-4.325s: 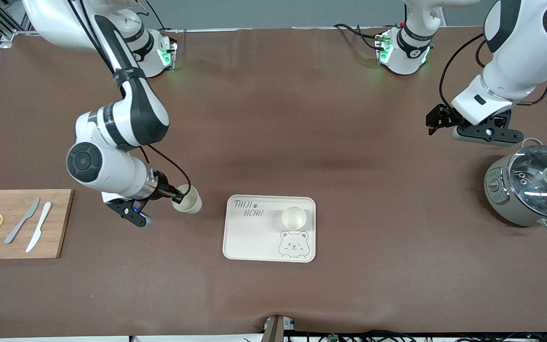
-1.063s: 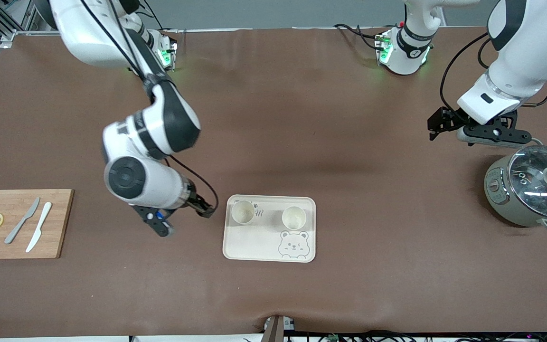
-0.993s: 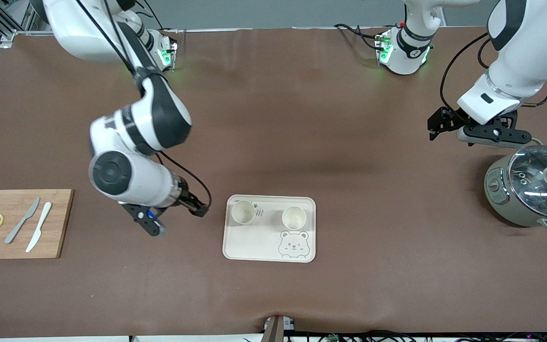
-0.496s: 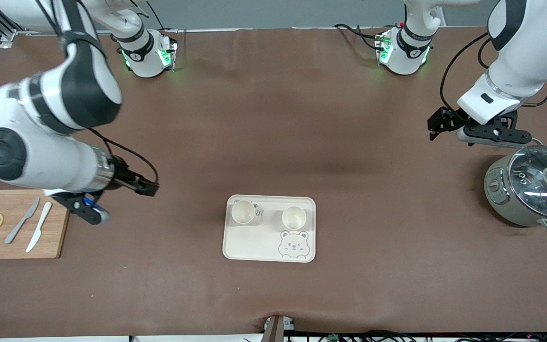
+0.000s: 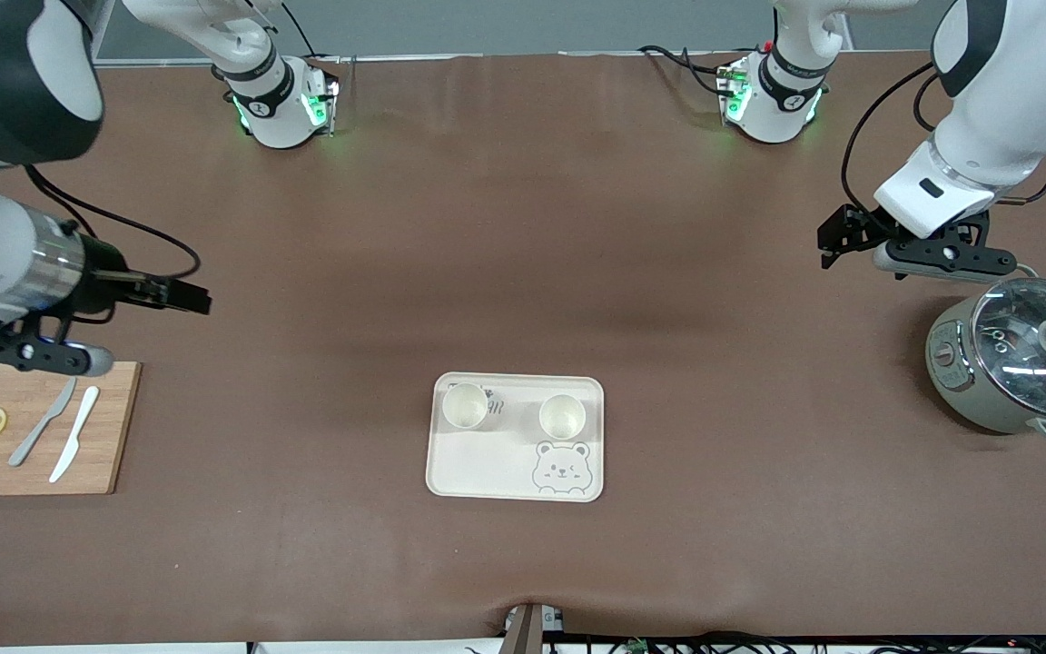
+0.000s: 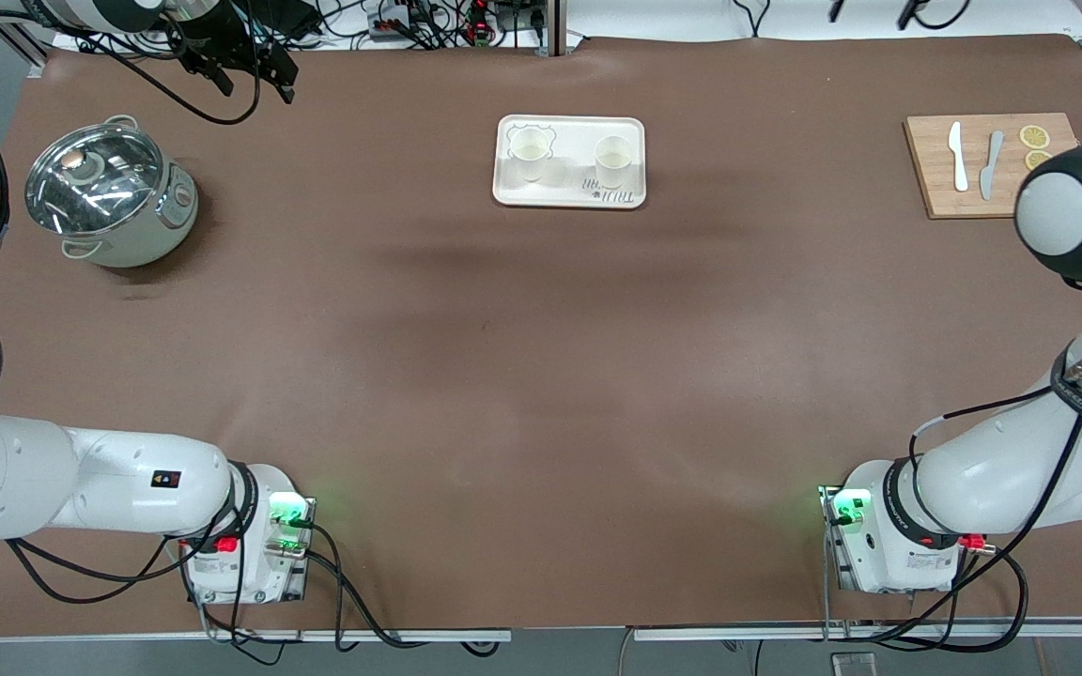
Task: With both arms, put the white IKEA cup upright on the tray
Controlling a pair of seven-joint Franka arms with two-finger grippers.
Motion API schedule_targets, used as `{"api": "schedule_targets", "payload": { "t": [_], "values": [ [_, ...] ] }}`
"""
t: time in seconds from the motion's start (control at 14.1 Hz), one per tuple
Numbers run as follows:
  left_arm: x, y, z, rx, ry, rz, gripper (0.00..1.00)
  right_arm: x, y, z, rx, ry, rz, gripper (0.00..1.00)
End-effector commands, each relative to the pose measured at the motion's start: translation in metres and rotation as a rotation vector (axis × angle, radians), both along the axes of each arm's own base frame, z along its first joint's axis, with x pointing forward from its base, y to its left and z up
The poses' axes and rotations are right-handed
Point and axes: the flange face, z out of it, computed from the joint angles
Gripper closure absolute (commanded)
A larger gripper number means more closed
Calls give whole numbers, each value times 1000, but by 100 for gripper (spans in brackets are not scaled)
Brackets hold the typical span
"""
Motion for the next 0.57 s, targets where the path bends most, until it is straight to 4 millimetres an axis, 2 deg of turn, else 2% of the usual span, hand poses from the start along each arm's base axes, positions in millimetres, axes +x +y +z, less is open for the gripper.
{"api": "schedule_targets", "payload": {
  "t": [0.0, 0.07, 0.28, 0.5],
  "values": [
    [2, -1, 3, -23, 3, 1, 0, -22, -37, 17, 30, -12, 61, 0],
    [3, -1, 1, -22, 6, 1, 0, -28, -48, 22, 37, -21, 75, 0],
    [2, -2, 2, -24, 5, 0, 0, -50, -63, 39, 46, -53, 159, 0],
    [1, -2, 0, -23, 8, 2, 0, -68, -58, 46, 16, -84, 217, 0]
  ]
}}
